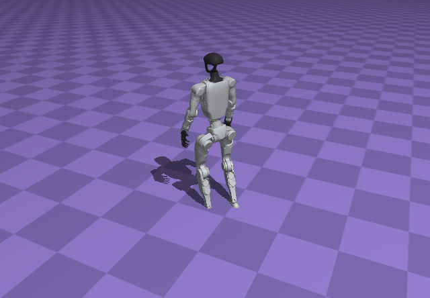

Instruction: Walk

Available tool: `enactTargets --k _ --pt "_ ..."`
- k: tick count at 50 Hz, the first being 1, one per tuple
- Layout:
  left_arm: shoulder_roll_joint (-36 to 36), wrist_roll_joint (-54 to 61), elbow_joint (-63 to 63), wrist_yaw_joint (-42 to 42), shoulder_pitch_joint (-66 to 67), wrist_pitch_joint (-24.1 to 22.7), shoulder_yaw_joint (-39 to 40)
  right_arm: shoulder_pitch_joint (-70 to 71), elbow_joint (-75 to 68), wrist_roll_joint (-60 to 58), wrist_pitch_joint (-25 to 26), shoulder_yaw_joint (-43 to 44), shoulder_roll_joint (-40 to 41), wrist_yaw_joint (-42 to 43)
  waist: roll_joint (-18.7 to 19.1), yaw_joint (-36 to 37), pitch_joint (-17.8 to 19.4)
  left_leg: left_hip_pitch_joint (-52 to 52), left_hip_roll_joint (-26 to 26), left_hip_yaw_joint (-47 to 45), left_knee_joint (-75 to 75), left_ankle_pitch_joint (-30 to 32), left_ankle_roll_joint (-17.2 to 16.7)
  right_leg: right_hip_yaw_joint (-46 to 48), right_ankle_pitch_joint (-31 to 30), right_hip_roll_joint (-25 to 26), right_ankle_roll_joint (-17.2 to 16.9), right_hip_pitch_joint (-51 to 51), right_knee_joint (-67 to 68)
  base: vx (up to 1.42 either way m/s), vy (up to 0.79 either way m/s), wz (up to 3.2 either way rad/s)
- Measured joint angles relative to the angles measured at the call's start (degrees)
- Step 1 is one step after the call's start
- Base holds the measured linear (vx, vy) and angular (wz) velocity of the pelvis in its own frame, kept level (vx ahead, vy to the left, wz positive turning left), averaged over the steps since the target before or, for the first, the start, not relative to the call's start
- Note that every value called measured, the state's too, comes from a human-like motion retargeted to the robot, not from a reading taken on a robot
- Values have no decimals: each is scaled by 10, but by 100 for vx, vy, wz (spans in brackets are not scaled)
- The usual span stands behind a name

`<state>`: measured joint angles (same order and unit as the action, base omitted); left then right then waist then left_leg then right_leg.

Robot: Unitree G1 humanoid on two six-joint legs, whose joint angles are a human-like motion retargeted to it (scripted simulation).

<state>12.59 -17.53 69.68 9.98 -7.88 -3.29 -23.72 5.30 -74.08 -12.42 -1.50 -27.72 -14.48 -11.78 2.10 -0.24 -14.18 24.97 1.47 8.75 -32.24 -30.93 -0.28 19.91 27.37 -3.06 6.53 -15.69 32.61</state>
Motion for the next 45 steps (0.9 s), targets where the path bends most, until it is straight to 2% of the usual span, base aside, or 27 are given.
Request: enactTargets --k 10,17,20,21,22,23,24,25,28,30,32,33,35,37,39,45 --pt "5 15 -4 -10 6 -5 5 47 30 -14 -3 -11 15 5 -6 27 3 17 16 30 -2 1 -4 35 -10 -4 2 10 -13 1 6 48" --pt "35 34 18 -32 37 -10 11 52 33 -19 -7 -11 8 19 -17 42 8 14 41 53 13 7 -6 60 -7 -30 2 8 22 3 10 62" --pt "40 44 22 -41 42 -12 14 51 32 -18 -10 -5 2 26 -26 42 13 1 59 64 27 10 -4 68 -14 -59 6 -3 81 8 16 70" --pt "42 50 26 -44 39 -14 15 55 31 -14 -12 -2 -2 29 -41 34 20 -30 73 64 83 32 1 67 -75 -121 -3 -34 148 12 24 78" --pt "43 55 30 -47 37 -15 16 57 29 -11 -13 1 -5 31 -53 26 27 -55 90 69 122 49 5 54 -112 -161 -13 -63 202 8 22 129" --pt "43 58 33 -48 40 -14 15 54 28 -7 -13 6 -7 33 -62 18 35 -65 111 82 128 58 7 12 -100 -160 -25 -87 232 2 12 201" --pt "42 61 36 -49 42 -13 13 52 27 -3 -13 11 -9 34 -74 7 44 -75 136 99 136 70 8 -53 -40 -140 -39 -121 257 -2 4 261" --pt "41 64 40 -50 44 -12 12 49 25 2 -13 16 -10 35 -87 -6 52 -86 163 119 145 83 9 -130 45 -110 -52 -159 282 6 3 218" --pt "44 70 53 -52 49 -8 15 45 21 18 -13 31 -12 36 -113 -25 65 -118 198 138 183 100 10 -153 47 -140 -55 -212 365 17 4 118" --pt "46 73 61 -54 53 -5 19 42 17 28 -13 41 -10 37 -122 -37 70 -142 207 155 216 114 6 -161 45 -146 -61 -244 374 23 0 83" --pt "49 78 69 -55 52 -5 27 48 12 41 -11 47 -6 35 -106 -39 75 -206 161 183 340 166 -4 -150 30 -119 -64 -264 326 27 -4 52" --pt "48 79 70 -57 55 -5 27 44 10 44 -11 51 -4 35 -110 -42 77 -214 166 188 342 168 -4 -154 25 -121 -72 -276 305 27 -4 52" --pt "49 81 72 -60 55 -8 30 45 7 56 -9 59 0 34 -87 -42 80 -224 131 191 337 147 -11 -135 -3 -85 -81 -279 217 30 -6 34" --pt "45 78 71 -62 59 -12 28 38 4 63 -8 66 4 35 -87 -43 81 -236 130 198 340 143 -6 -138 -21 -80 -95 -297 157 31 -7 28" --pt "46 74 69 -62 57 -17 26 36 1 69 -9 73 7 35 -70 -36 78 -239 100 196 336 122 -9 -125 -47 -51 -103 -296 63 35 -9 11" --pt "43 62 60 -68 52 -26 18 28 -11 80 -7 90 17 45 -78 -38 66 -273 94 193 338 95 -2 -128 -69 -56 -116 -324 0 45 -12 36"
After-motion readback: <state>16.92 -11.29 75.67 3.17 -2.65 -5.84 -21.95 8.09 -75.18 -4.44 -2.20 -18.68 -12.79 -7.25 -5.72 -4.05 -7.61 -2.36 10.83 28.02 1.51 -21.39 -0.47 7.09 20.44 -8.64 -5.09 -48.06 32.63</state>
